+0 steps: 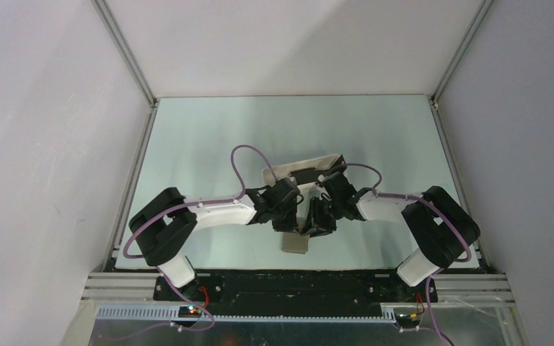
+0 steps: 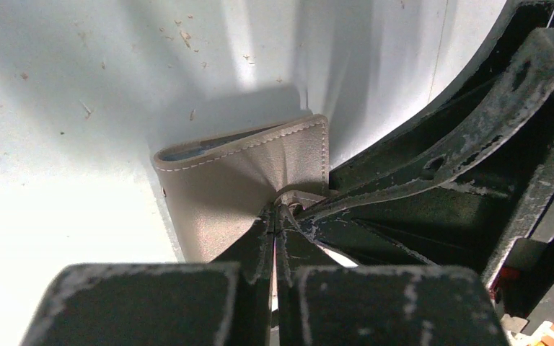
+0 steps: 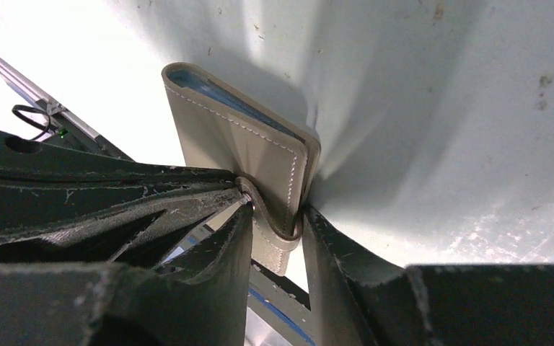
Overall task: Put the credit cards into the card holder
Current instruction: Close the card holder at the center of the board.
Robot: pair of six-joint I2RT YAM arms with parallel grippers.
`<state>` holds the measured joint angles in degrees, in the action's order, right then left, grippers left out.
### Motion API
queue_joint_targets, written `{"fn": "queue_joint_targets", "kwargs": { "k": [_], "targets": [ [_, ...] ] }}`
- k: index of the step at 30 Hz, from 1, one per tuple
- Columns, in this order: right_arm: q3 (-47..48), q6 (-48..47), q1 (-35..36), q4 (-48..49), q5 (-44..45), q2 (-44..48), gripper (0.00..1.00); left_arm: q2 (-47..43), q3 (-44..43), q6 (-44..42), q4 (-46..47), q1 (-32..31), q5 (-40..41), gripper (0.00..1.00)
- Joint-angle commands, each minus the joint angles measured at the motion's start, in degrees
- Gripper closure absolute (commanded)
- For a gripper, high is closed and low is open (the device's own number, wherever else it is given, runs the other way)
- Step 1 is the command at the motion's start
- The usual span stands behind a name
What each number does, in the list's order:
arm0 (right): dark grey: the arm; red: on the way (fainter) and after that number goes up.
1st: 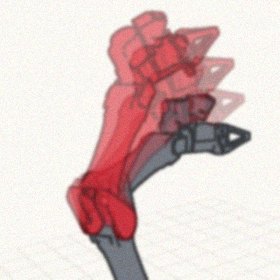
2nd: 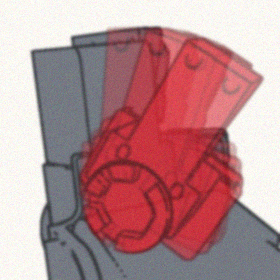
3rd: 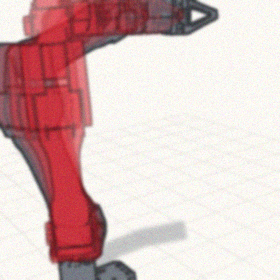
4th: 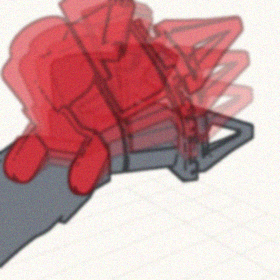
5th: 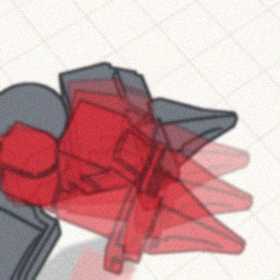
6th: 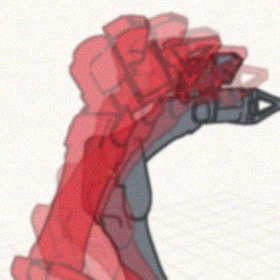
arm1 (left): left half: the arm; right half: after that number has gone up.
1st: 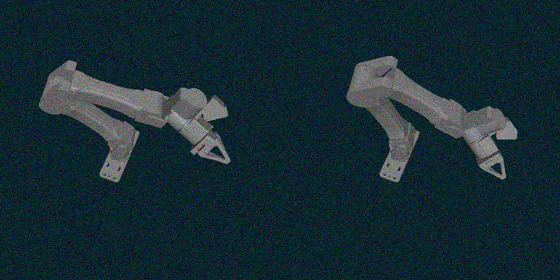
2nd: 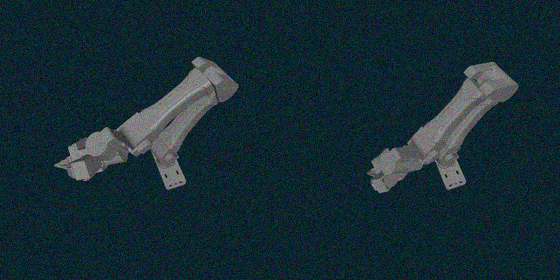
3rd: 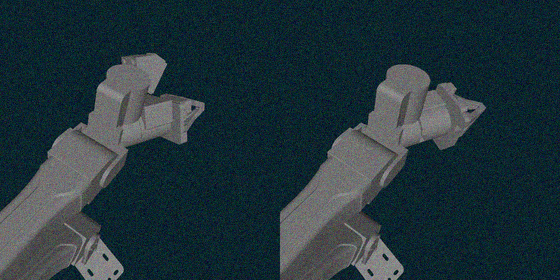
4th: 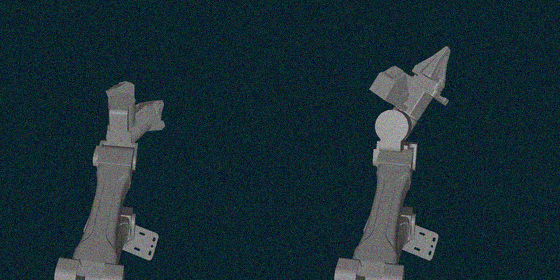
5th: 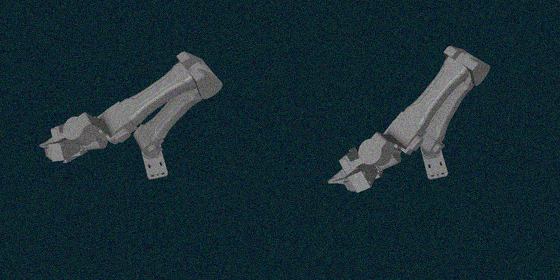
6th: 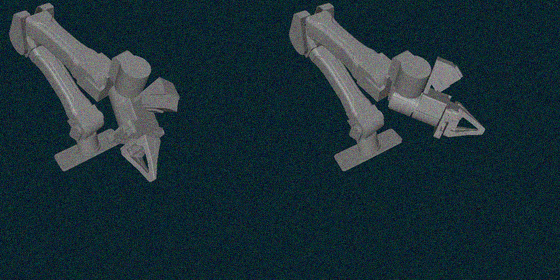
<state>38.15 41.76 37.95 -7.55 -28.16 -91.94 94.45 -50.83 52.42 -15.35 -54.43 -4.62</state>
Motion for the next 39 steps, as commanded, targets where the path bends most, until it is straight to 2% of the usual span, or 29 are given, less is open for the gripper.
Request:
{"fn": "queue_joint_targets", "kwargs": {
  "k": [1, 8, 15, 20, 25, 27, 29, 30, 31, 32, 34, 36, 39],
  "targets": [
    [-2.38, -3.77, 2.92, -7.03, 16.44, -7.69, 0.65, 1.52, -0.76, -0.83, -2.39, -1.24, 1.58, 1.00],
    [1.28, -3.83, 6.12, -12.73, 23.02, -10.41, 0.70, 1.99, -1.06, -0.36, -3.91, -1.75, 2.16, 1.00],
    [3.80, -3.41, 7.75, -16.73, 26.56, -13.55, 0.83, 2.76, -1.57, 0.31, -6.15, -2.57, 3.32, 1.00],
    [4.95, -3.31, 8.35, -19.26, 28.10, -15.47, 0.98, 4.14, -4.01, -0.17, -10.01, -3.62, 4.41, 1.00],
    [5.61, -4.56, 8.65, -19.86, 29.92, -15.44, 1.00, 5.69, -6.92, -0.56, -14.63, -4.95, 8.41, 1.00],
    [5.13, -5.05, 8.97, -19.39, 29.46, -13.23, 0.95, 5.55, -7.09, -0.65, -15.16, -5.13, 8.71, 1.00],
    [4.24, -5.63, 8.85, -18.08, 26.75, -9.81, 0.82, 4.98, -7.06, -0.66, -15.17, -5.17, 8.77, 1.00],
    [3.96, -5.37, 8.64, -17.84, 25.92, -8.50, 0.68, 4.79, -7.02, -0.66, -15.20, -5.16, 8.82, 1.00],
    [3.38, -5.06, 8.46, -17.54, 25.15, -5.68, 0.62, 4.45, -7.05, -0.66, -15.16, -5.16, 8.88, 1.00],
    [3.05, -4.78, 7.86, -16.98, 23.89, -4.29, 0.51, 4.30, -7.06, -0.70, -15.15, -5.16, 8.96, 1.00],
    [1.90, -3.82, 6.55, -15.98, 21.91, 0.45, 0.40, 3.99, -7.07, -0.60, -15.10, -5.16, 9.15, 1.00],
    [-0.10, -2.59, 4.83, -14.66, 19.48, 6.14, 0.33, 3.62, -7.09, -0.57, -15.05, -5.16, 9.26, 1.00],
    [-2.52, -1.61, 2.37, -12.28, 16.60, 10.87, 0.29, 3.18, -7.16, -0.41, -14.96, -5.03, 9.63, 1.00]
  ]
}}
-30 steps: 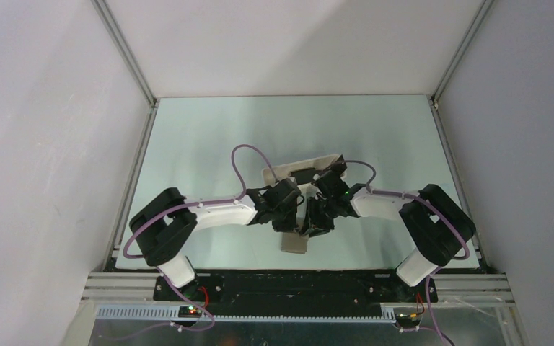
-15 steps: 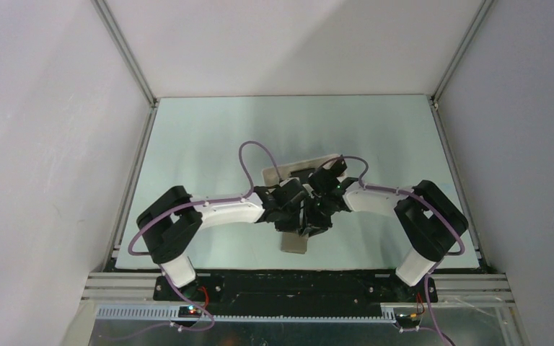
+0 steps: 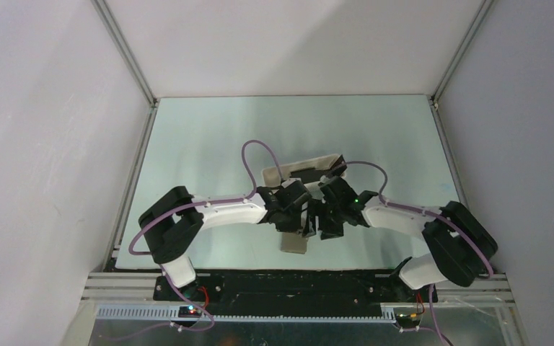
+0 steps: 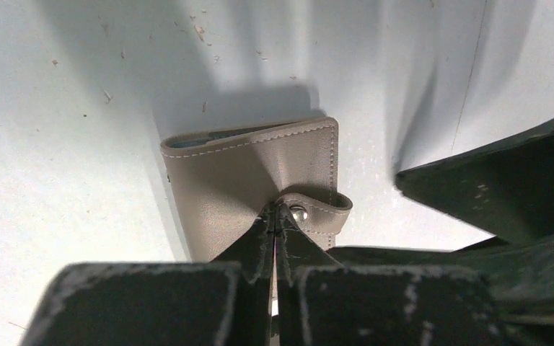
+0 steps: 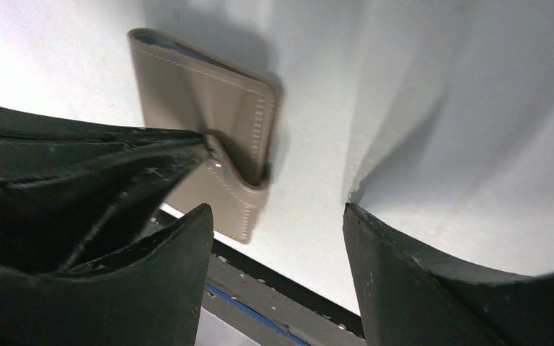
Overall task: Put the credit cards into the card holder
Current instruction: Close the card holder at the center of the board.
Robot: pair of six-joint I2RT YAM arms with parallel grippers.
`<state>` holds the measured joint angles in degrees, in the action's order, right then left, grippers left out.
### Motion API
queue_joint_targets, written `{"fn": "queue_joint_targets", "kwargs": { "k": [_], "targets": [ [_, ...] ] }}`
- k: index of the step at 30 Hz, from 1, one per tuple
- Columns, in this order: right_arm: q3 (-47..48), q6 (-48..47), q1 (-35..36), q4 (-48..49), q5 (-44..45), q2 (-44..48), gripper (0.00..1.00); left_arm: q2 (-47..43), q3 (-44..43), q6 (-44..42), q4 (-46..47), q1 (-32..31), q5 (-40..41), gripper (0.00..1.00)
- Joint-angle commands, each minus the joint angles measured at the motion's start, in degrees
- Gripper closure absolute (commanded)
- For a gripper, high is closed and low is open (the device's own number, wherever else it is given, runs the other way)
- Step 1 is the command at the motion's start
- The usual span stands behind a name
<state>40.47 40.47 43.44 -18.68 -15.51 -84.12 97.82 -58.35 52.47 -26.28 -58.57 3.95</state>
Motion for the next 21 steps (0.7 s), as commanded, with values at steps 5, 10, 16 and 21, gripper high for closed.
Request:
{"fn": "queue_joint_targets", "kwargs": {
  "k": [5, 10, 16, 21],
  "targets": [
    [-8.91, 1.70, -5.91, 1.61, -0.09, 6.88, 0.33, -1.22, 0.25, -0.44, -3.38, -0.78, 0.66, 1.00],
    [-9.79, 2.13, -7.48, 6.30, -4.52, 3.67, 0.39, -2.34, 0.48, -0.53, -3.06, -0.69, -0.06, 1.00],
    [-9.79, 3.36, -7.04, 10.48, -6.57, 0.34, 0.38, -3.91, 1.19, -0.32, -3.05, -0.68, -0.48, 1.00],
    [-9.75, 3.88, -6.53, 12.07, -6.42, -1.91, 0.40, -3.53, 1.46, -0.37, -3.02, -0.67, -0.35, 1.00]
  ]
}}
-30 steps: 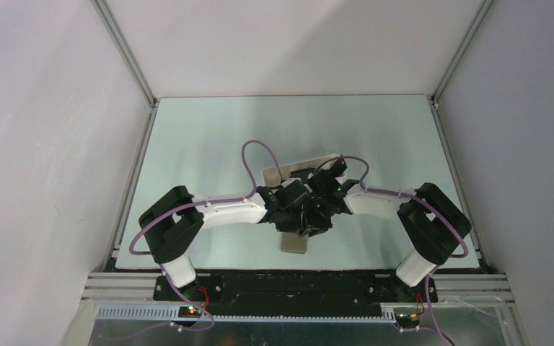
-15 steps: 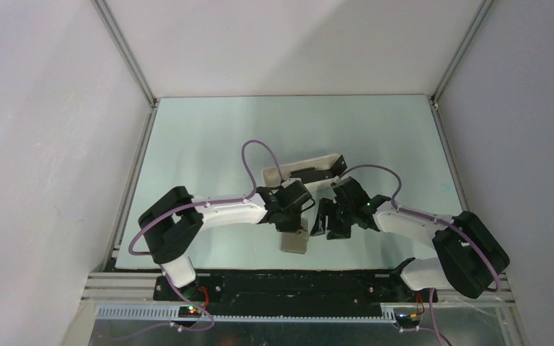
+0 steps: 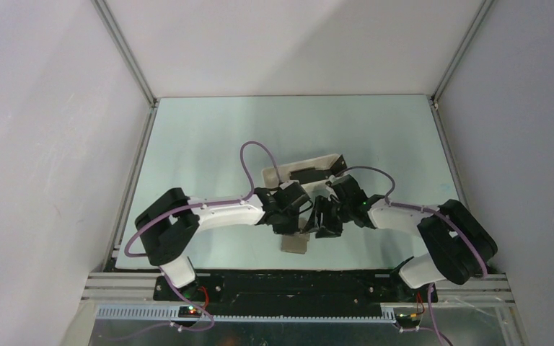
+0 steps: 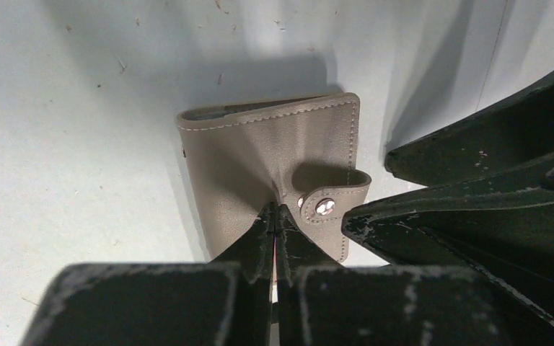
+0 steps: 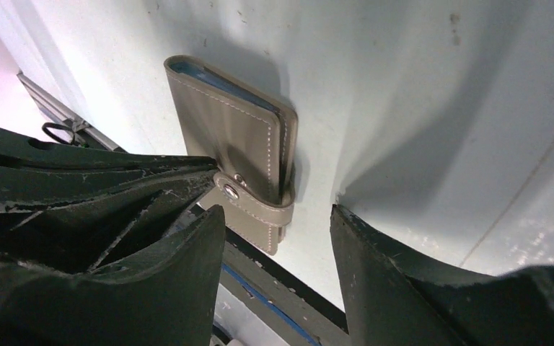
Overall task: Put the credit cards into the card holder
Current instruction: Close the card holder at the center of the board.
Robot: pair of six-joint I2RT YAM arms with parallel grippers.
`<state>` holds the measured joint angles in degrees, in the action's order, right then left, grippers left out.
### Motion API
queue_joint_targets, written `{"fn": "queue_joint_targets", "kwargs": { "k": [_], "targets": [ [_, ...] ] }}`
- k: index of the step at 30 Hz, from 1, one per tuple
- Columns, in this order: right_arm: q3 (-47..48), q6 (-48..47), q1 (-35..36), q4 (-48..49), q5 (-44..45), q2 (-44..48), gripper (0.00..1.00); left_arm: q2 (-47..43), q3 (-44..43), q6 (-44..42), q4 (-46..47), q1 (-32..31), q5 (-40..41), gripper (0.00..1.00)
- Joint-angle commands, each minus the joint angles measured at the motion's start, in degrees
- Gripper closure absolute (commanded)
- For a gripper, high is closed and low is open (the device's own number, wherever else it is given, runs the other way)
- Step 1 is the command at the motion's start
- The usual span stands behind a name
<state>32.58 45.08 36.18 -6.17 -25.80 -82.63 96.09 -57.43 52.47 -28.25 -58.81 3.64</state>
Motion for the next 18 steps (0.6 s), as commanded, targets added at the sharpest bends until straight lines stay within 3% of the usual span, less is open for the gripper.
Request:
{"fn": "queue_joint_targets", "kwargs": {
  "k": [1, 12, 18],
  "targets": [
    [-1.76, -0.95, 0.73, -0.34, 3.91, -4.13, 0.40, -1.37, 0.38, -0.40, -1.03, -0.43, -0.04, 1.00],
    [-0.45, -1.89, 2.19, 0.37, 4.66, -9.67, 0.58, -3.22, -0.10, -0.67, -0.97, 0.11, 0.20, 1.00],
    [0.37, -2.01, 2.66, 0.46, 4.51, -10.94, 0.60, -6.04, 1.77, -0.24, 0.44, 1.49, -0.82, 0.97]
  ]
}}
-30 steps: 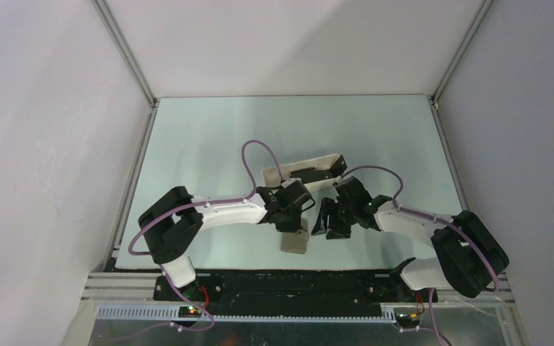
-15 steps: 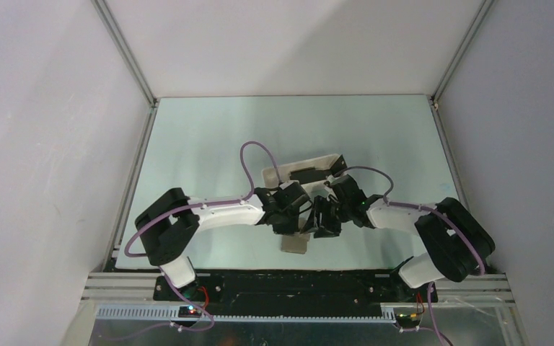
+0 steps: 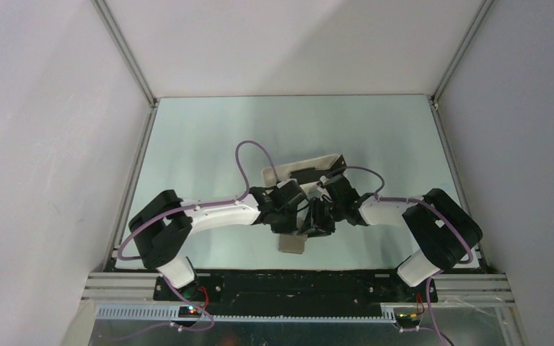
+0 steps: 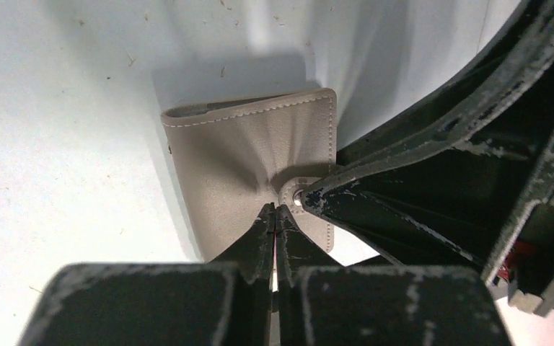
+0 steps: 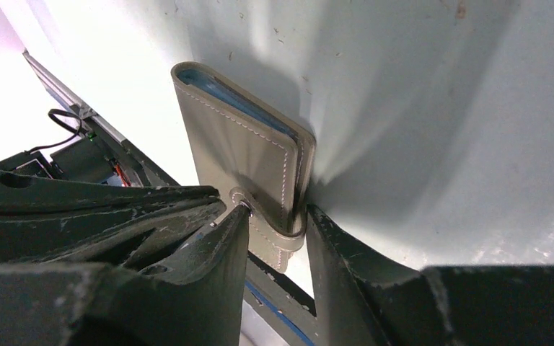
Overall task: Put the credit cards into the card holder
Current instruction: Close the card holder at the center of the board.
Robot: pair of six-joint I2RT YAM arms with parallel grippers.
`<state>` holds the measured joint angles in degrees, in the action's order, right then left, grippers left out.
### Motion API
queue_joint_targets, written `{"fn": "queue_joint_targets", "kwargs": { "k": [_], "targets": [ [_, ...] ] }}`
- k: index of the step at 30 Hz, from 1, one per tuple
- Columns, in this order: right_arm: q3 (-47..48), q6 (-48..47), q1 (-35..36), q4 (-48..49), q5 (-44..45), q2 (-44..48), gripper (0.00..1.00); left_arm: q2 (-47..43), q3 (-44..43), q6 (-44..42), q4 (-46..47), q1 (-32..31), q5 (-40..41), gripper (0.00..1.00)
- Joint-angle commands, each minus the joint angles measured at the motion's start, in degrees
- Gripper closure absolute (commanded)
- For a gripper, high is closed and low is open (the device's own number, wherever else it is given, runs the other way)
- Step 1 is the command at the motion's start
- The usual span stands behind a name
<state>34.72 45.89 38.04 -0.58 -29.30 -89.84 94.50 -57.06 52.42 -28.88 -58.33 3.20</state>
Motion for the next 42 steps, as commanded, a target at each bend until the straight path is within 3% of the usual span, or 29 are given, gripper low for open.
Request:
{"fn": "queue_joint_targets", "kwargs": {
  "k": [1, 12, 20, 37, 42],
  "targets": [
    [-1.77, -2.82, 0.87, -5.24, 8.02, -3.75, 0.60, -4.87, 1.85, 0.09, 2.05, 1.39, -0.89, 0.95],
    [-1.77, -3.00, 0.60, -4.35, 8.06, -5.53, 0.62, -7.01, 8.78, 2.03, 13.23, 3.76, -11.15, 0.65],
    [-1.76, -3.13, 0.48, -4.32, 7.78, -5.84, 0.63, -5.47, 14.09, 6.17, 22.67, 4.67, -14.27, 0.67],
    [-1.76, -3.43, 0.45, -4.39, 7.03, -6.22, 0.63, -6.77, 17.21, 7.09, 19.84, 6.64, -8.17, 0.64],
    [-1.76, -3.44, 0.39, -4.36, 6.82, -6.16, 0.63, -8.84, 18.70, 7.65, 19.69, 7.49, -6.36, 0.57]
  ]
}}
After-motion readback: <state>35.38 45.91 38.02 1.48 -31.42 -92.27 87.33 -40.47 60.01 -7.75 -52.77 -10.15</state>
